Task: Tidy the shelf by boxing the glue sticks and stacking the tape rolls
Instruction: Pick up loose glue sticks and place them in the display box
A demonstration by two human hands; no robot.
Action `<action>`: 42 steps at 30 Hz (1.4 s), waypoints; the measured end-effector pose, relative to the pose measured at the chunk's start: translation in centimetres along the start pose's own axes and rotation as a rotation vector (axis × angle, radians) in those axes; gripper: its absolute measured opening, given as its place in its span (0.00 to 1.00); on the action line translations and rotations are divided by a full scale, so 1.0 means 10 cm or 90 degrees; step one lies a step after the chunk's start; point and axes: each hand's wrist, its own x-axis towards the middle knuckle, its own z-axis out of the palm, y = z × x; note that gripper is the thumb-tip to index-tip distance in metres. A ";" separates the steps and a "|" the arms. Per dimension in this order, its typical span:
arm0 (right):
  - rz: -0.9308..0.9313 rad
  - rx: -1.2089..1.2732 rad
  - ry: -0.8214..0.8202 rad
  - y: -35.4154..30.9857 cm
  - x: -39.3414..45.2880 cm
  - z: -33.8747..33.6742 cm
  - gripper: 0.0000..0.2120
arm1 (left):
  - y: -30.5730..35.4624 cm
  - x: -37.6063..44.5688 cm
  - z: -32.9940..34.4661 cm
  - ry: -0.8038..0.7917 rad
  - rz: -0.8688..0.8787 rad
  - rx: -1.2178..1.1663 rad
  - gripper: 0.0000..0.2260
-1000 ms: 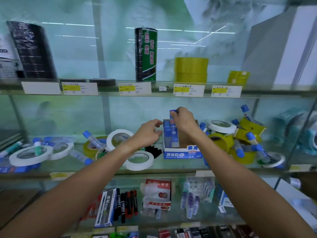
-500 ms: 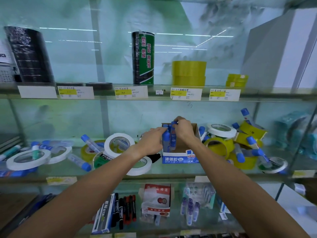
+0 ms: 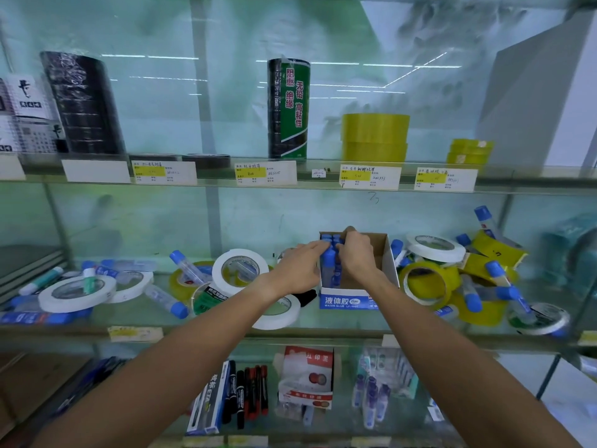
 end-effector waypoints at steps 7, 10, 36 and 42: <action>-0.006 0.011 0.010 0.02 -0.02 0.01 0.07 | -0.19 -0.07 0.03 0.027 0.014 -0.063 0.29; -0.001 0.017 -0.003 0.04 -0.04 0.00 0.09 | -0.34 -0.16 -0.03 0.054 0.006 -0.082 0.26; -0.041 0.060 0.145 -0.11 -0.39 -0.06 0.21 | -2.33 -0.60 -0.61 0.279 -0.508 -0.190 0.10; -0.106 0.093 0.193 -0.25 -0.46 -0.07 0.17 | -2.09 -0.56 -0.80 0.415 -0.356 -0.270 0.11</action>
